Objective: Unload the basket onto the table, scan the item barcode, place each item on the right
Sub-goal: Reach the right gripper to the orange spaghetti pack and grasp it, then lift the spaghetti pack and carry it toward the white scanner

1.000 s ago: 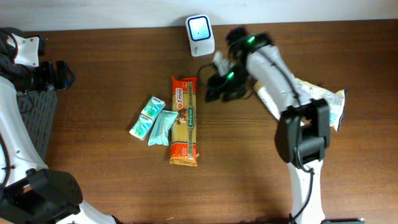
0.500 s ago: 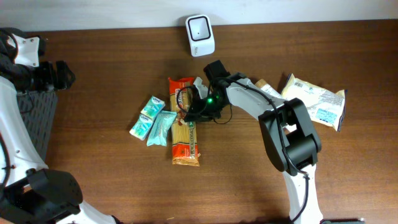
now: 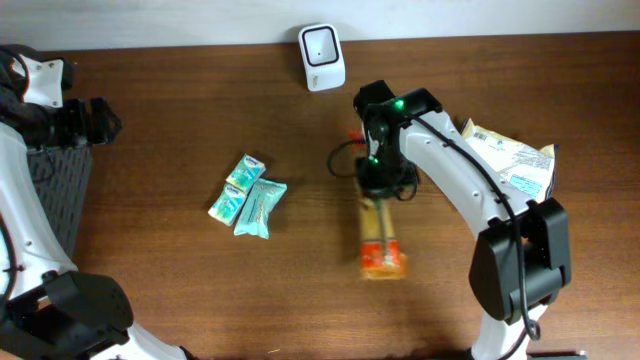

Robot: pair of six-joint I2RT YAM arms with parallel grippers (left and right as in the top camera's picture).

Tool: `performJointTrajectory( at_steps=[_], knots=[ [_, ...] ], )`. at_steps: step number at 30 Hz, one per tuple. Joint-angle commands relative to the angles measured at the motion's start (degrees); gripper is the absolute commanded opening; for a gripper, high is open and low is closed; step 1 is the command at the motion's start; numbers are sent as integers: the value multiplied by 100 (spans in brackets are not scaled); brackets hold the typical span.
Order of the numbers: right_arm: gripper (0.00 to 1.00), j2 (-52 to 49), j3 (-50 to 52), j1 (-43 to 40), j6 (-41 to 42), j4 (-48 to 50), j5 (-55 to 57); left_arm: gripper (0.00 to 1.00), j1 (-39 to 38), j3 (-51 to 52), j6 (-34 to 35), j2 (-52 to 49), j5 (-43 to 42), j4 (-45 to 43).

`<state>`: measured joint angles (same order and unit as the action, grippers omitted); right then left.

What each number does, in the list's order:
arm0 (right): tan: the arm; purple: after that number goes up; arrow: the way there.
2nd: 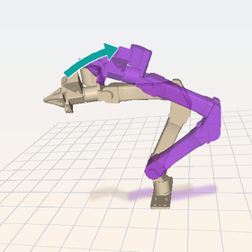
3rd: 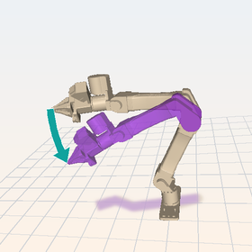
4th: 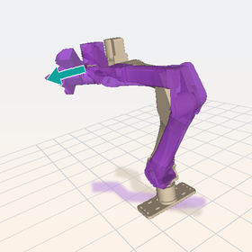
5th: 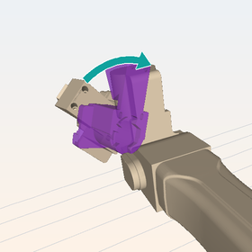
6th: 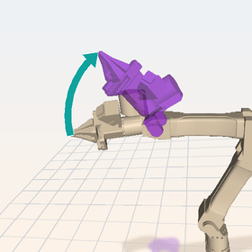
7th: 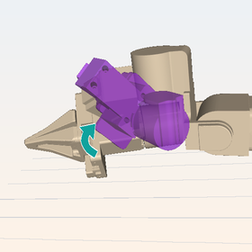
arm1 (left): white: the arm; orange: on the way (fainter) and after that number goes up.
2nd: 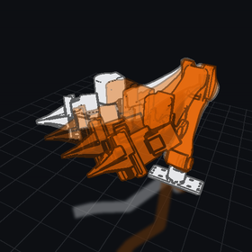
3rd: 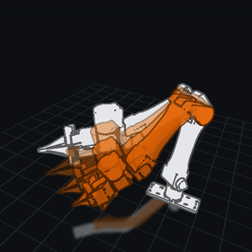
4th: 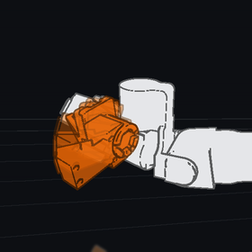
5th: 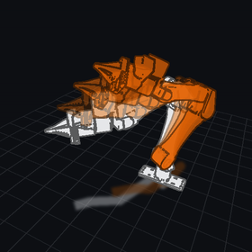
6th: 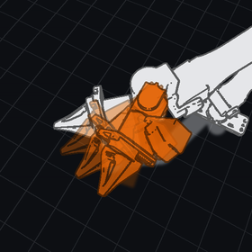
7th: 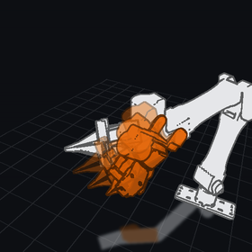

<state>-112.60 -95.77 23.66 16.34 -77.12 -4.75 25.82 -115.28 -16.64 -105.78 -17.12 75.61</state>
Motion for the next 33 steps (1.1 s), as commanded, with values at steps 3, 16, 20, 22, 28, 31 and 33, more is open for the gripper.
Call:
performJointTrajectory(
  at_steps=[3,16,20,22,28,31,33],
  knots=[
    [4,-483,-103,-2,262,-286,2052,99,11,0,57,-39,0,-4],
    [45,-1150,-103,1670,264,1126,1038,99,11,2,57,-39,0,-7],
    [55,-1130,-122,1641,146,1091,1027,99,11,2,57,-39,0,-7],
    [56,-1075,-304,1416,149,887,872,99,11,0,57,-39,0,-7],
    [71,-824,-951,-413,-570,468,-815,99,11,0,57,-39,0,-7],
    [72,-968,-739,-1067,-1335,470,-1843,99,11,2,57,-39,0,-7],
    [72,-1005,-345,-1298,-1810,553,-2356,99,11,0,57,-39,0,-7]
  ],
)
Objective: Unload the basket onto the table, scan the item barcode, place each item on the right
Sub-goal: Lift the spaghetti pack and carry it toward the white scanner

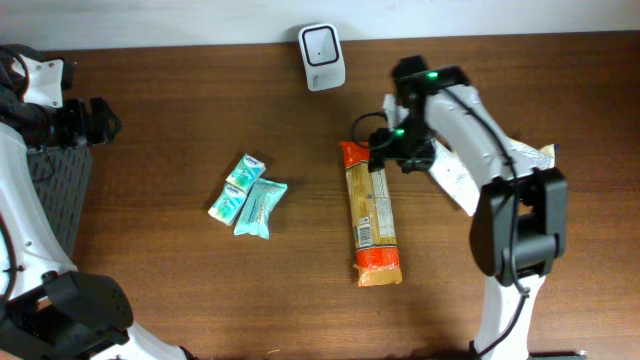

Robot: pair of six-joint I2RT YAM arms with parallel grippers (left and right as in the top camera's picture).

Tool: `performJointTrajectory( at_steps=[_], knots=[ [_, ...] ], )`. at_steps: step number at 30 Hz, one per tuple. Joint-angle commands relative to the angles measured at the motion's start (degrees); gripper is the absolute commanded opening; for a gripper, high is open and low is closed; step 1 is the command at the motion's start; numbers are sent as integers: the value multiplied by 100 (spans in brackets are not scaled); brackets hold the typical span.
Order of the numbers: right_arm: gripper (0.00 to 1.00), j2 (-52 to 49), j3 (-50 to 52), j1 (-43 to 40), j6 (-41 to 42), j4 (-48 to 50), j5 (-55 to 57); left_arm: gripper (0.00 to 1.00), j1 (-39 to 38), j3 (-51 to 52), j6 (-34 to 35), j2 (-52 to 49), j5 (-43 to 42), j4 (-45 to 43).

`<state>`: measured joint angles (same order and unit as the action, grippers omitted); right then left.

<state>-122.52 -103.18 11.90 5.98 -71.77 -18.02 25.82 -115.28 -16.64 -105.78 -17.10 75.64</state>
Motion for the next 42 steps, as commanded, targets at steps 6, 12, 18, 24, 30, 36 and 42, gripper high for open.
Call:
performJointTrajectory(
  at_steps=[6,12,18,24,30,36,42],
  knots=[
    [71,-13,1707,-181,-898,1073,-1056,99,11,2,57,-39,-2,-9],
    [61,-76,2577,-179,-894,2273,-1818,99,11,2,57,-39,-2,-9],
    [35,-76,2938,-179,-896,2448,-1912,99,11,0,57,-39,-2,-7],
    [4,-76,2949,-175,-898,2481,-2000,99,11,0,57,-39,-2,-9],
    [4,111,2039,-179,-898,1733,-2081,99,11,0,57,-39,-2,-9],
    [4,793,-9,-179,-894,549,-3462,99,11,2,57,-39,-2,-9],
    [4,1458,-1137,-175,-741,533,-4094,99,11,0,57,-39,-2,-9]
  ],
)
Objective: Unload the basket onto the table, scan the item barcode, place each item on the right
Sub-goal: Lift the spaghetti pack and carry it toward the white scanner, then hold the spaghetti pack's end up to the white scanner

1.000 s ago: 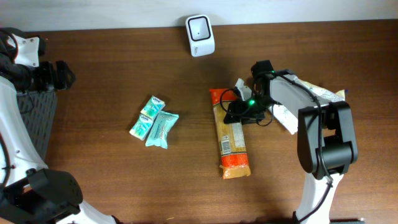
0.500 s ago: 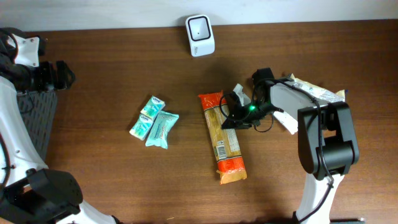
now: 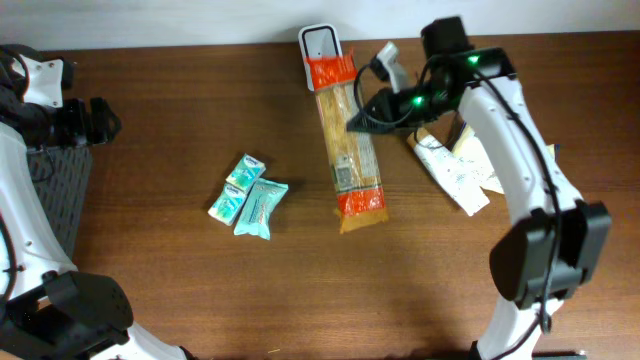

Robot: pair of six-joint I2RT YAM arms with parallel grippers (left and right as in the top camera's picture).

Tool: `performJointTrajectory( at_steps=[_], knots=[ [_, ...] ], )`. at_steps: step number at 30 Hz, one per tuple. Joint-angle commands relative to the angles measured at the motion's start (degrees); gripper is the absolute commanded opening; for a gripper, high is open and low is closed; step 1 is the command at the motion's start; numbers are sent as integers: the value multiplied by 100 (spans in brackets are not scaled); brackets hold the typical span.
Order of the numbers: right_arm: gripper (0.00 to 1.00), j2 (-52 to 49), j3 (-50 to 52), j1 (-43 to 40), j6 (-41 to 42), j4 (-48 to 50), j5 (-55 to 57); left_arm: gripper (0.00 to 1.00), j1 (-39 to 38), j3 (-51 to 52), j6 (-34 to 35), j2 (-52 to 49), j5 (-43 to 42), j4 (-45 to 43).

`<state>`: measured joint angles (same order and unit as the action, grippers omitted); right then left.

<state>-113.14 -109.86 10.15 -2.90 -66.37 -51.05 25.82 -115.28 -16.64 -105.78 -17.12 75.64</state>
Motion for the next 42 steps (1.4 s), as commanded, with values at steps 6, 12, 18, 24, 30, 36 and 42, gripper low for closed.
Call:
performJointTrajectory(
  at_steps=[6,12,18,24,30,36,42],
  knots=[
    [4,1008,-752,7,337,76,-789,99,11,0,57,-39,0,-9],
    [4,1095,-778,597,815,503,1167,99,11,2,57,-39,0,-9],
    [4,1078,-1305,2153,20,1379,5735,99,11,2,57,-39,0,-7],
    [4,11,-1305,2579,-2787,3792,7125,99,11,2,57,-39,0,-9],
    [4,-1598,-1305,2498,-5541,6555,7941,99,11,2,57,-39,0,-9],
    [4,-2494,-1305,1950,-5678,8081,7241,99,11,2,57,-39,0,-9],
    [4,-2621,-1305,1884,-5663,8078,6614,99,11,0,57,-39,0,-9]
  ],
)
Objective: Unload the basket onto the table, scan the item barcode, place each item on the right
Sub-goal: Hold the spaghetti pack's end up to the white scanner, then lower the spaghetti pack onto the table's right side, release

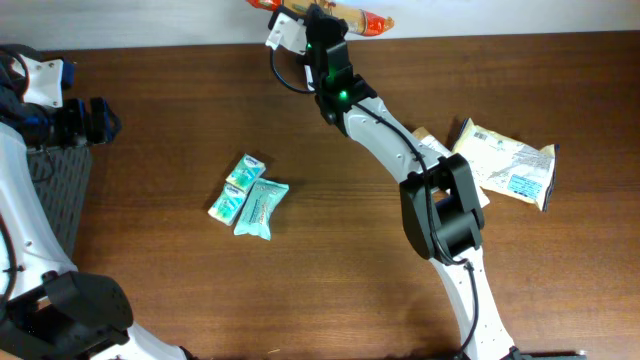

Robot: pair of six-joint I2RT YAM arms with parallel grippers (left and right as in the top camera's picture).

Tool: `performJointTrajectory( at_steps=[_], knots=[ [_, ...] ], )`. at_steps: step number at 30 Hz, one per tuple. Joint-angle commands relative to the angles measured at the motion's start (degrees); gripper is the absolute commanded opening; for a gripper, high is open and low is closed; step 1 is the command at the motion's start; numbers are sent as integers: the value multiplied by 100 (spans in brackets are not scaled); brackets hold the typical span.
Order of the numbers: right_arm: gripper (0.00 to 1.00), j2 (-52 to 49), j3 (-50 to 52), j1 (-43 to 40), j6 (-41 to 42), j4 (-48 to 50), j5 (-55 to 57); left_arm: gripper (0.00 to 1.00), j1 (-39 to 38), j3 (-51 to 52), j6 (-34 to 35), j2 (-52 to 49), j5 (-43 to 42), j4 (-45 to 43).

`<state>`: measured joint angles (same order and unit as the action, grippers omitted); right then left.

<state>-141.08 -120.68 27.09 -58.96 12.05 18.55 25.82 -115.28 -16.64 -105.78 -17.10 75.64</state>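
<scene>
A long pasta packet (368,20) with orange ends lies crosswise at the table's far edge, partly cut off by the top of the overhead view. My right gripper (312,14) is shut on its middle, with the right arm stretched from the lower right across the table. The white barcode scanner is hidden under the right wrist. My left gripper (98,118) rests at the far left, well away from the packet; its jaws cannot be made out.
Two teal sachets (248,197) lie left of centre. A white snack bag (508,163) and another pale packet (432,146) lie at the right beside the right arm. A black mat (55,190) sits at the left edge.
The right gripper has carried the packet from just right of the scanner to the far table edge, and the packet has turned from lengthwise to crosswise. The arm now covers the scanner.
The right gripper first stood over the packet's upper end at mid-table. Then the packet lay a little farther back with the gripper at its top. Later it was held with its orange end at the scanner. Now it is held crosswise at the far edge.
</scene>
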Motion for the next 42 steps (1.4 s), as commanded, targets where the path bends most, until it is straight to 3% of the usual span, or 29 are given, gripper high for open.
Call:
performJointTrajectory(
  at_steps=[1,7,14,18,23,24,28,33,35,37,42],
  knots=[
    [4,173,-223,216,-57,223,-356,99,11,2,57,-39,-2,-7],
    [4,173,-223,223,-52,-203,-356,99,11,0,57,-39,-2,-9],
    [4,232,-223,223,-52,68,-50,99,11,0,57,-39,-2,-7],
    [4,710,-223,223,511,-190,11,99,11,0,57,-39,-2,-9],
    [4,1821,-223,302,1928,-2356,9,99,11,2,57,-39,-2,-9],
    [4,2251,-223,339,2669,-3394,7,99,11,0,57,-39,-2,-9],
    [4,3047,-223,315,4750,-5998,-149,99,11,0,57,-39,-2,-9],
    [4,2975,-181,-11,5692,-8898,-1469,99,11,2,57,-39,-2,-9],
    [4,2793,219,-256,5689,-9431,-1659,99,11,0,57,-39,-2,-9],
    [4,2719,798,-457,5689,-9370,-1659,99,11,0,57,-39,-2,-9],
    [4,2719,2452,-1082,5488,-8133,-1641,99,11,2,57,-39,-2,-7]
  ],
)
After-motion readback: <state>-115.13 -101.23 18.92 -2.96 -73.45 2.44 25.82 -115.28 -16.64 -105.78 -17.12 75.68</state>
